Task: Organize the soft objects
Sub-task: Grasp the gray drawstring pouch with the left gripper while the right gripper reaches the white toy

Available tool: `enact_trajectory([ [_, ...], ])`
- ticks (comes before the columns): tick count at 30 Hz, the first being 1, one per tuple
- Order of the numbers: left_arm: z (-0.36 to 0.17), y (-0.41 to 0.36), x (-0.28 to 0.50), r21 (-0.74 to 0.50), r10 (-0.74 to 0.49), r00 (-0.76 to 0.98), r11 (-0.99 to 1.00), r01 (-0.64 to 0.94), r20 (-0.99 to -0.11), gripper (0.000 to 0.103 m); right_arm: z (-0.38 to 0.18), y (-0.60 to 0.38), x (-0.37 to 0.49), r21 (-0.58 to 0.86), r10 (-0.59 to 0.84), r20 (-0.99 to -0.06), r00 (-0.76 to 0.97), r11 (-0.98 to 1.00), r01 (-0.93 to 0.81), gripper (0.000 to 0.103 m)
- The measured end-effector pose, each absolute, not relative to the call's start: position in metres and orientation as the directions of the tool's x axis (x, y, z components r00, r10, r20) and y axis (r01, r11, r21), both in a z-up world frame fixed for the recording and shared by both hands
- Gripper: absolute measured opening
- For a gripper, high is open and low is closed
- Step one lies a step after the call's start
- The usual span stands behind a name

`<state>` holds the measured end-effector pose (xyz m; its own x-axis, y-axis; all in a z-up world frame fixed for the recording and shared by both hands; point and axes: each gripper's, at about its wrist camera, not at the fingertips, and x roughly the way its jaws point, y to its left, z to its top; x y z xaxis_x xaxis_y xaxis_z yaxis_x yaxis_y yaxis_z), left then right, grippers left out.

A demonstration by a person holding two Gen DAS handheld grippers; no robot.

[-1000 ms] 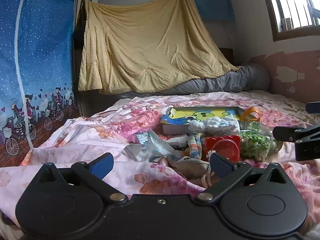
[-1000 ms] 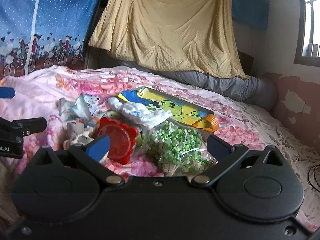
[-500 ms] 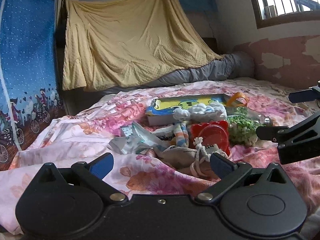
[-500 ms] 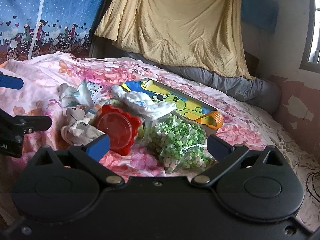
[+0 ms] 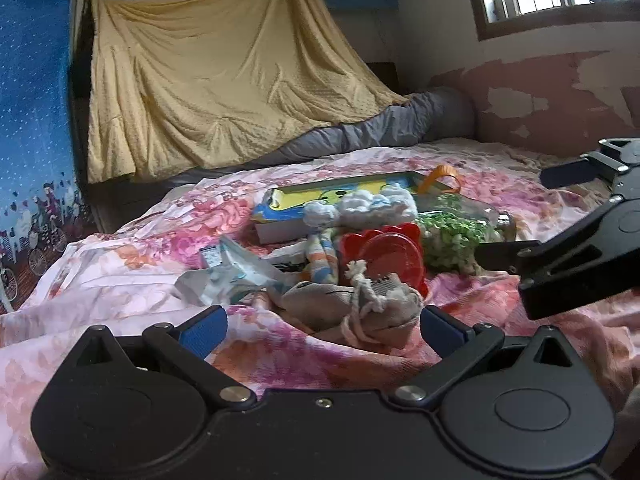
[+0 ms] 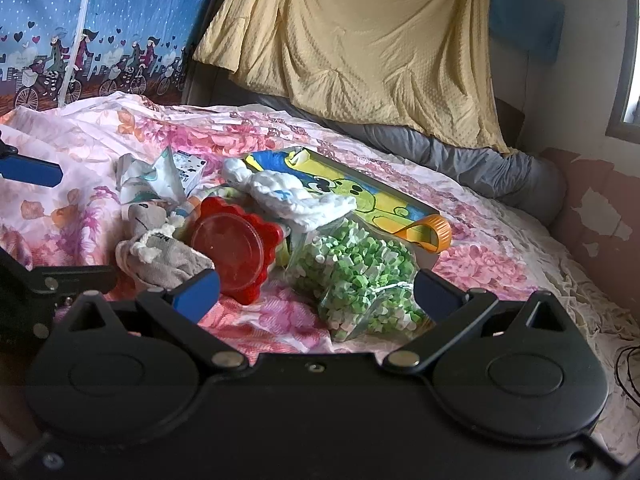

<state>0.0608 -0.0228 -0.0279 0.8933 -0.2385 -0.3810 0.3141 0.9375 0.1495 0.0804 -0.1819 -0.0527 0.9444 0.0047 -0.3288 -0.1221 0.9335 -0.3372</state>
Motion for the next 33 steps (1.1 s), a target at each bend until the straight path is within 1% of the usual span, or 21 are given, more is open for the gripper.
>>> enact_trajectory([
  [15, -0.031, -0.031, 0.073, 0.168, -0.291, 0.872, 0.91, 0.38, -0.394, 0.102, -0.063, -0.191, 0.092, -0.341, -0.042, -0.356, 0.934, 0.936, -0.088, 0.102],
  [24, -0.037, -0.038, 0.101, 0.126, -0.305, 0.833, 0.907, 0.402, -0.462, 0.101, -0.065, -0.197, 0.102, -0.351, -0.052, -0.344, 0.937, 0.933, -0.077, 0.102],
  [27, -0.039, -0.039, 0.104, 0.123, -0.308, 0.824, 0.904, 0.409, -0.476, 0.098, -0.061, -0.194, 0.108, -0.395, -0.03, -0.313, 0.949, 0.913, -0.102, 0.102],
  [30, -0.041, -0.043, 0.109, 0.125, -0.302, 0.81, 0.902, 0.414, -0.503, 0.094, -0.056, -0.188, 0.114, -0.483, 0.006, -0.223, 0.975, 0.868, -0.116, 0.102],
  [32, -0.043, -0.043, 0.113, 0.108, -0.3, 0.798, 0.905, 0.411, -0.523, 0.089, -0.054, -0.186, 0.12, -0.5, 0.031, -0.186, 0.982, 0.857, -0.122, 0.102],
  [33, -0.044, -0.042, 0.116, 0.09, -0.306, 0.789, 0.907, 0.412, -0.532, 0.088, -0.052, -0.185, 0.126, -0.494, 0.051, -0.184, 0.982, 0.858, -0.137, 0.102],
])
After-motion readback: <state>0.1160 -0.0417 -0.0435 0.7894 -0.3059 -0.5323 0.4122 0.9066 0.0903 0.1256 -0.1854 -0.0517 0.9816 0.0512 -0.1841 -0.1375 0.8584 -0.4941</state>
